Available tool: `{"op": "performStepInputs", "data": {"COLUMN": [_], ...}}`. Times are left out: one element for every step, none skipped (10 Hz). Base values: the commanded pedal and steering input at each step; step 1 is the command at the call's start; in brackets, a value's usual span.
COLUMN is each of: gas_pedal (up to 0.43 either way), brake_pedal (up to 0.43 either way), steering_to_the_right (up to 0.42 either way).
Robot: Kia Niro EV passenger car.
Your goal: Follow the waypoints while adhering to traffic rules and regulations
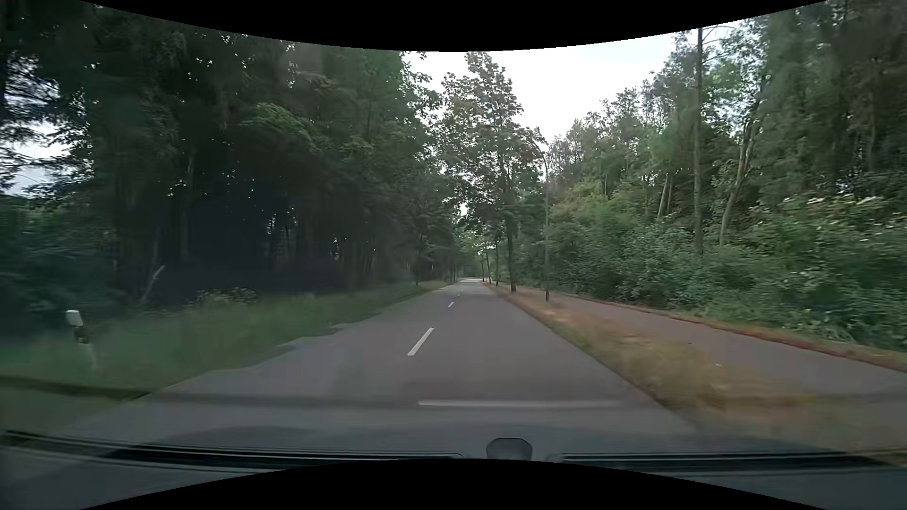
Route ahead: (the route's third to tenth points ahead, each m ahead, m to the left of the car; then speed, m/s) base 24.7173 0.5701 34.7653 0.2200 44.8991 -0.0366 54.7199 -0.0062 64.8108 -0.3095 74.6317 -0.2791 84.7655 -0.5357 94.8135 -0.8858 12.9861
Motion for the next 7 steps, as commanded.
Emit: {"op": "performStepInputs", "data": {"gas_pedal": [0.138, 0.130, 0.130, 0.130, 0.067, 0.059, 0.079], "brake_pedal": [0.000, 0.000, 0.000, 0.000, 0.000, 0.000, 0.000], "steering_to_the_right": [0.001, 0.001, 0.001, 0.001, 0.001, 0.001, 0.001]}}
